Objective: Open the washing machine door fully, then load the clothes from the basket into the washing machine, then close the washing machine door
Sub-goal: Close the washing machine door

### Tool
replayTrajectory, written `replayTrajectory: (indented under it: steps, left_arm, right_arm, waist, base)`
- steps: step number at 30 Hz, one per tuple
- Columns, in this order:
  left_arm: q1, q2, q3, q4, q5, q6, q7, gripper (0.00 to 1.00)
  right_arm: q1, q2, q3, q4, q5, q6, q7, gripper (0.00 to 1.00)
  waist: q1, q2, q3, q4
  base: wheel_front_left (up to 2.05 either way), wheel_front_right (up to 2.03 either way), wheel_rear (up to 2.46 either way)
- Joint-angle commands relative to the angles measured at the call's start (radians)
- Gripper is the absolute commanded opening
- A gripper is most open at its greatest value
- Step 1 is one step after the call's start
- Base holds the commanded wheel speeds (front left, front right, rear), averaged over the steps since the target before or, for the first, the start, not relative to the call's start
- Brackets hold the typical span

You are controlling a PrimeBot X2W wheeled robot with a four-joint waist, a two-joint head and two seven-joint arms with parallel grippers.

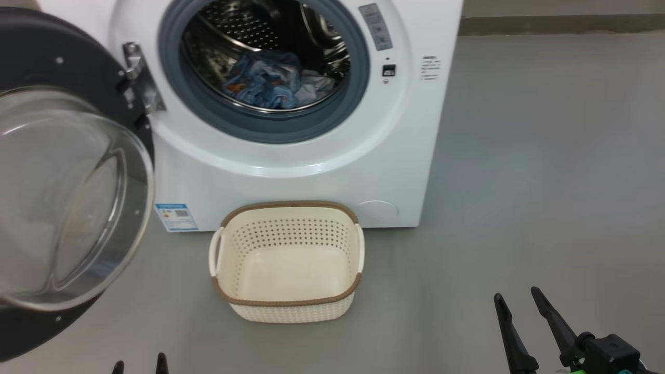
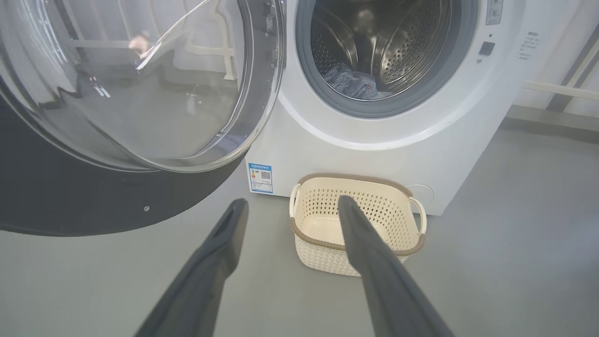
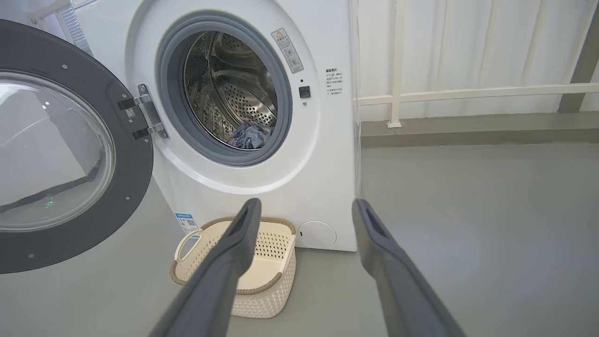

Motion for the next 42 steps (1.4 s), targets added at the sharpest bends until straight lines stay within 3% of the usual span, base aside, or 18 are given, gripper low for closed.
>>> replayTrajectory:
  steps: [1,22,31,42]
  left_arm:
    - [-0.025,0.009,0.030,-0.029,-0.007,0.006,-0.007,1.00]
    - [-0.007,0.009,0.040,-0.032,-0.004,0.008,-0.007,1.00]
    - [-0.002,0.009,0.049,-0.033,0.005,-0.002,-0.007,1.00]
    - [0.002,0.009,0.064,-0.049,-0.001,0.006,-0.007,1.00]
  right_arm:
    - [-0.016,-0.012,0.022,-0.024,-0.006,0.002,-0.005,1.00]
    - [-0.017,-0.010,0.042,-0.020,-0.002,0.002,-0.005,1.00]
    - [-0.015,0.003,0.048,-0.018,-0.003,0.002,-0.005,1.00]
    - [-0.035,0.000,0.066,-0.008,-0.001,0.002,-0.005,1.00]
  waist:
    - [0.0000,0.0000,-0.002,0.055]
    - [0.0000,0.0000,-0.029,0.373]
    - [0.0000,0.0000,-0.037,0.434]
    - [0.0000,0.0000,-0.027,0.445]
  base:
    - [0.00,0.00,0.00]
    - [0.00,0.00,0.00]
    - [0.00,0.00,0.00]
    - [0.00,0.00,0.00]
